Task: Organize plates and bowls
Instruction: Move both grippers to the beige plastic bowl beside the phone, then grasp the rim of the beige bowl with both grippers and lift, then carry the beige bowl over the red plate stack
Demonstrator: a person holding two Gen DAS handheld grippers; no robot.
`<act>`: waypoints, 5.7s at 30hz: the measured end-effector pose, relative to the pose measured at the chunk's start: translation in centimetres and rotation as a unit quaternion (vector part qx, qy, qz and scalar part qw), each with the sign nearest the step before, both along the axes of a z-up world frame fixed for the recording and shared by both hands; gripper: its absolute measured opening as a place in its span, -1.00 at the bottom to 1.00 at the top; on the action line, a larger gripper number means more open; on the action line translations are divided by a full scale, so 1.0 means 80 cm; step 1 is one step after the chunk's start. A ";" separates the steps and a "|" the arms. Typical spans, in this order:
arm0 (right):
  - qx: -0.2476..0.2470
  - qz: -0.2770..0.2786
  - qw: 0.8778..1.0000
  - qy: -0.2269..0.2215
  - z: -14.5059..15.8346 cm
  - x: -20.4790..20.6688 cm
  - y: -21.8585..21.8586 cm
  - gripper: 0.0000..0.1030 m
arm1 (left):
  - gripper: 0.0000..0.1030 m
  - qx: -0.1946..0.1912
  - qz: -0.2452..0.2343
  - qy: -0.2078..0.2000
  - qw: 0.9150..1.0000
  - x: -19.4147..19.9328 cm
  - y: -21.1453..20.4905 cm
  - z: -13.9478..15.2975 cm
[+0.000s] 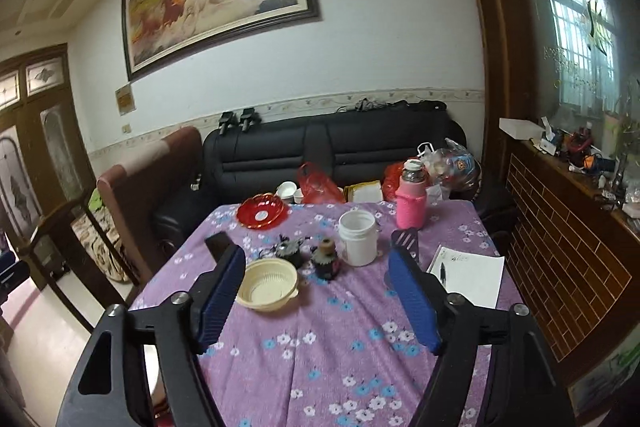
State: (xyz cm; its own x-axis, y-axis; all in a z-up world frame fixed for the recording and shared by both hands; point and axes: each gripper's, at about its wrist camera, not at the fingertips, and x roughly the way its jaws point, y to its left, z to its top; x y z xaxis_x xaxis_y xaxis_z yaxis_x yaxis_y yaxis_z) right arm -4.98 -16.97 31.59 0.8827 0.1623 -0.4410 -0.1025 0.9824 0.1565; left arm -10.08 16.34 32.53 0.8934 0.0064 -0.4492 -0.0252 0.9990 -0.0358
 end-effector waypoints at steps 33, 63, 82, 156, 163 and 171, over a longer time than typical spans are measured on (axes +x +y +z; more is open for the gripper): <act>0.083 0.040 0.961 0.260 -0.317 0.311 0.091 0.53 | 0.82 -0.064 -0.070 0.114 0.989 0.146 -0.131 -0.320; 0.197 0.026 0.961 0.191 -0.309 0.315 0.075 0.53 | 0.82 -0.039 0.000 0.159 0.987 0.315 -0.016 -0.144; 0.252 0.063 0.944 0.201 -0.362 0.337 0.081 0.38 | 0.82 -0.055 0.042 0.325 0.943 0.468 -0.067 -0.333; 0.247 0.151 0.940 0.180 -0.282 -0.016 0.080 -0.53 | -0.68 -0.019 -0.010 0.089 0.996 0.022 -0.082 -0.223; 0.234 0.159 0.942 0.181 -0.278 -0.033 0.098 -0.53 | -0.68 -0.009 0.003 0.072 0.997 -0.006 -0.071 -0.218; 0.210 0.172 0.946 0.180 -0.268 -0.039 0.129 -0.52 | -0.68 -0.025 0.020 0.068 0.997 -0.019 -0.046 -0.217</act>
